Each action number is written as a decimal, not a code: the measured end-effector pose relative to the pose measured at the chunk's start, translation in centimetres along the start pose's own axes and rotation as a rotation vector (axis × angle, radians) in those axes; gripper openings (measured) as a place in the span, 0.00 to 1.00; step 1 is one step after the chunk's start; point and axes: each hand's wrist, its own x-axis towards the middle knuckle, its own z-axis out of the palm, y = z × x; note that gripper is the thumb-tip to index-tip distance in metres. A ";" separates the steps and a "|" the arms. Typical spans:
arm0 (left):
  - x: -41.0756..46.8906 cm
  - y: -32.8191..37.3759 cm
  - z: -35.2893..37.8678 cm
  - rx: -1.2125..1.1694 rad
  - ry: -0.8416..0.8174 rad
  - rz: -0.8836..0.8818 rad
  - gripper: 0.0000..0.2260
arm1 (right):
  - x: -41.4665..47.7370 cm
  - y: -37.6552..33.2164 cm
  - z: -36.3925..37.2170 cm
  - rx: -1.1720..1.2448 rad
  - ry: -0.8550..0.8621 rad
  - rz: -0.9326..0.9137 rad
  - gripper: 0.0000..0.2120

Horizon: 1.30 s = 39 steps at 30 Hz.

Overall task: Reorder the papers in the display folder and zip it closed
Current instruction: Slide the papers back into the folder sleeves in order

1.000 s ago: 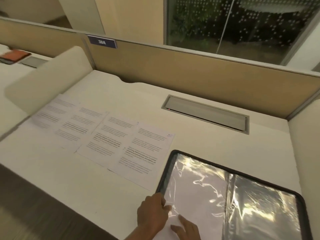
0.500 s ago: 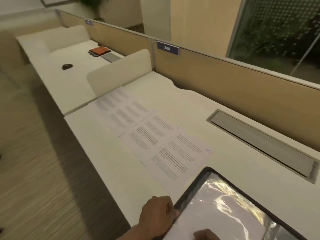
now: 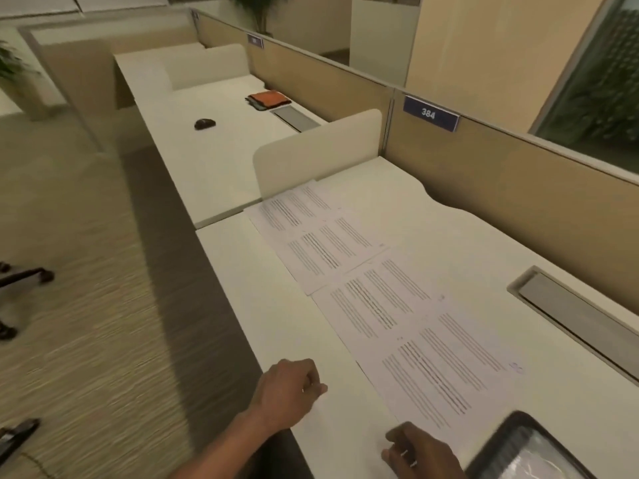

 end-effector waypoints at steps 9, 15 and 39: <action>10.9 -10.7 -11.6 0.059 -0.032 0.080 0.13 | 10.0 -12.6 6.6 -0.205 0.166 -0.061 0.09; 16.4 -14.9 -17.0 0.073 -0.051 0.119 0.13 | 15.2 -20.8 8.2 -0.220 0.226 -0.082 0.09; 39.4 -17.3 -24.9 0.186 0.138 0.031 0.10 | 38.6 -30.6 7.3 -0.242 0.230 -0.199 0.23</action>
